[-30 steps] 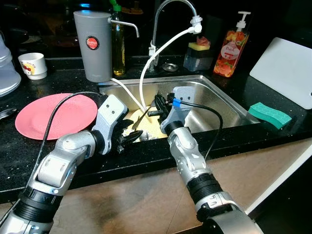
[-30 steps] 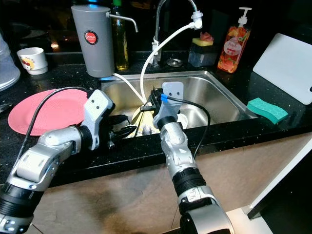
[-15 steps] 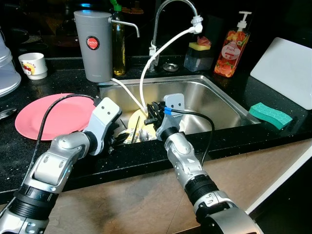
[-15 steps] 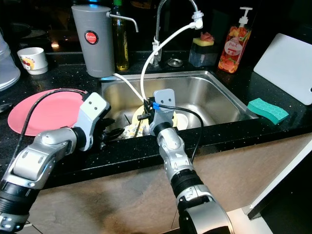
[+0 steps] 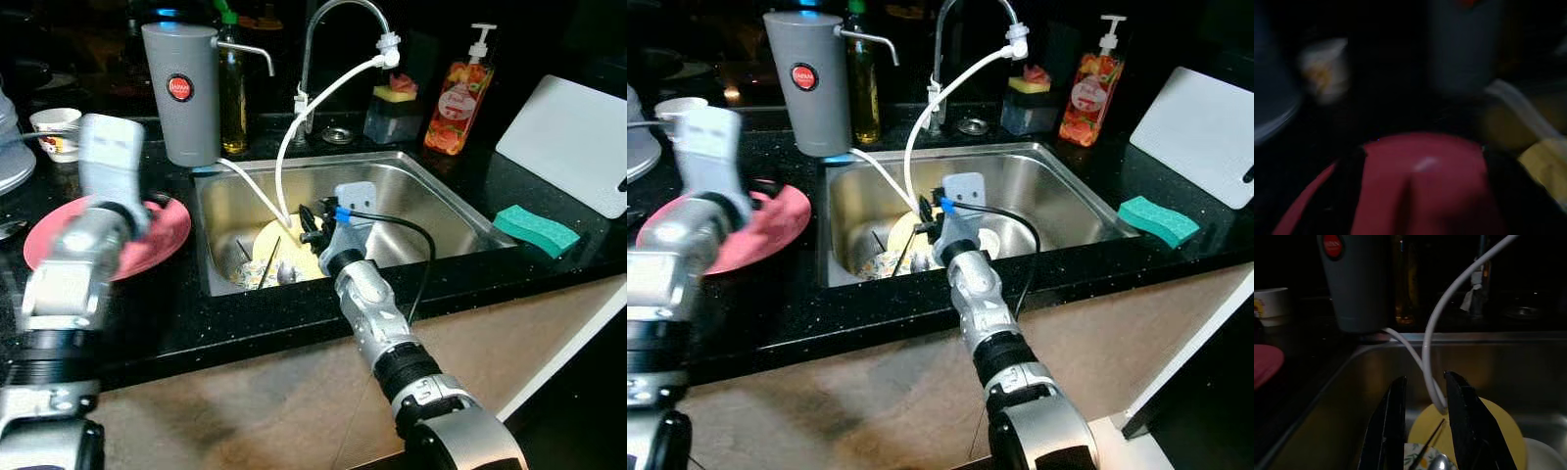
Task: Kitchen organization
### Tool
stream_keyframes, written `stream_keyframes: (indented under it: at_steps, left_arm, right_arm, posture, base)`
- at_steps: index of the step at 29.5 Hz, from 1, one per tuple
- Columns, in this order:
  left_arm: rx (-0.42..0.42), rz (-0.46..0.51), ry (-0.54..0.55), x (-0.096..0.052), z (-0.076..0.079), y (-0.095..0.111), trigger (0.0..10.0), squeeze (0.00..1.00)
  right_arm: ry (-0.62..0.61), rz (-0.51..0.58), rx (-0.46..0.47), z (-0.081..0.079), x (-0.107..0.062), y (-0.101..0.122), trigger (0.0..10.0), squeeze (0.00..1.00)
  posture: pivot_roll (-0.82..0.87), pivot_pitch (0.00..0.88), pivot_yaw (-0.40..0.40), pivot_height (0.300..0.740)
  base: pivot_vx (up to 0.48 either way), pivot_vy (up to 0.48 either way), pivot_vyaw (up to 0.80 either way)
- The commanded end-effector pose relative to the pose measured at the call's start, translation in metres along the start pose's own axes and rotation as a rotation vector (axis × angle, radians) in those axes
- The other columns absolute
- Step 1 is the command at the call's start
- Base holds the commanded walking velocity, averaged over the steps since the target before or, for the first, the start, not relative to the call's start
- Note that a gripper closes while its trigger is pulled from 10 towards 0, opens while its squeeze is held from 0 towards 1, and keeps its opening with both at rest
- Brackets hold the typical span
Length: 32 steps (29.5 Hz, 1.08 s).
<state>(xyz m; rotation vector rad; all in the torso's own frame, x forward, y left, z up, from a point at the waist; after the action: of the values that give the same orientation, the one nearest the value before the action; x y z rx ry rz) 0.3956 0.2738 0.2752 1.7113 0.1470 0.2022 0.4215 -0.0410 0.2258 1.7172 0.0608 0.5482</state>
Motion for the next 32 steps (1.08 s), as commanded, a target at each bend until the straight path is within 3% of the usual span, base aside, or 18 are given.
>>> stream_keyframes:
  at_steps: [1,2,5,10,15,16,17,18,24,28,30,32]
  left_arm:
    - [-0.045,-0.103,0.075,0.0,-0.024,-0.024,10.0,1.0]
    - [-0.045,-0.103,0.075,0.0,-0.024,-0.024,10.0,1.0]
    - [-0.147,-0.196,0.089,-0.001,-0.031,-0.045,10.0,1.0]
    - [-0.242,-0.243,0.156,0.0,-0.036,-0.061,10.0,1.0]
    - [-0.338,-0.289,0.147,0.001,-0.032,-0.073,10.0,1.0]
    - [-0.365,-0.299,0.141,0.001,-0.031,-0.075,10.0,0.63]
    - [-0.383,-0.314,0.134,0.001,-0.029,-0.078,10.0,0.06]
    - [-0.402,-0.324,0.123,0.001,-0.027,-0.08,10.0,0.0]
    - [-0.377,-0.274,0.117,0.004,-0.025,-0.072,10.0,0.0]
    - [-0.262,-0.166,0.159,0.007,-0.035,-0.05,10.0,0.0]
    - [-0.249,-0.157,0.164,0.007,-0.036,-0.047,10.0,0.0]
    - [-0.148,-0.142,0.197,0.007,-0.044,-0.042,10.0,0.0]
  right_arm:
    - [0.02,0.017,0.007,-0.005,0.002,0.005,10.0,0.0]
    - [0.02,0.017,0.007,-0.005,0.002,0.005,10.0,0.0]
    - [0.032,0.018,0.018,-0.007,0.002,0.006,10.0,0.0]
    - [0.045,0.015,0.036,-0.008,0.003,0.007,10.0,0.0]
    - [0.051,0.014,0.04,-0.009,0.004,0.007,10.0,0.0]
    - [0.052,0.014,0.04,-0.009,0.004,0.007,10.0,0.0]
    - [0.053,0.014,0.041,-0.009,0.004,0.007,10.0,0.0]
    - [0.053,0.013,0.041,-0.009,0.004,0.008,10.0,0.0]
    - [0.045,0.011,0.05,-0.006,0.004,0.009,10.0,0.0]
    - [0.039,0.012,0.056,-0.004,0.005,0.01,10.0,0.0]
    - [0.038,0.012,0.058,-0.004,0.005,0.01,10.0,0.0]
    - [0.037,0.011,0.063,-0.003,0.005,0.01,10.0,0.0]
  posture:
    - [0.06,0.061,-0.047,0.74]
    - [0.06,0.061,-0.047,0.74]
    - [0.06,0.062,-0.048,0.74]
    - [0.06,0.062,-0.049,0.74]
    - [0.06,0.061,-0.05,0.74]
    - [0.06,0.061,-0.05,0.74]
    - [0.06,0.061,-0.05,0.74]
    - [0.06,0.061,-0.05,0.74]
    - [0.06,0.061,-0.049,0.74]
    - [0.05,0.064,-0.047,0.74]
    - [0.05,0.064,-0.047,0.74]
    - [0.05,0.064,-0.047,0.74]
  base:
    - [0.0,0.0,0.0]
    - [0.0,0.0,0.0]
    - [0.0,0.0,0.0]
    - [0.0,0.0,0.0]
    - [0.0,0.0,0.0]
    - [0.0,0.0,0.0]
    - [0.0,0.0,0.0]
    - [0.0,0.0,0.0]
    - [0.0,0.0,0.0]
    - [0.0,0.0,0.0]
    - [0.0,0.0,0.0]
    - [0.0,0.0,0.0]
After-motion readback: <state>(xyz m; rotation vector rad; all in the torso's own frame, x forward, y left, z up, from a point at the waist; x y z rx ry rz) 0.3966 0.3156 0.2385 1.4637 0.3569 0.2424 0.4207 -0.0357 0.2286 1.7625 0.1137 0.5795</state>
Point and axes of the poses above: a point about 5 cm out from each wrist's last joint towards the gripper, its own x axis pointing out of the wrist towards the gripper, its own y axis along the axis of the wrist's last joint, z = x × y, the point moved 4 cm from there along x, pointing out of the wrist towards the gripper, and after that the axes turned 3 degrees about x, right-handed, at the moved point
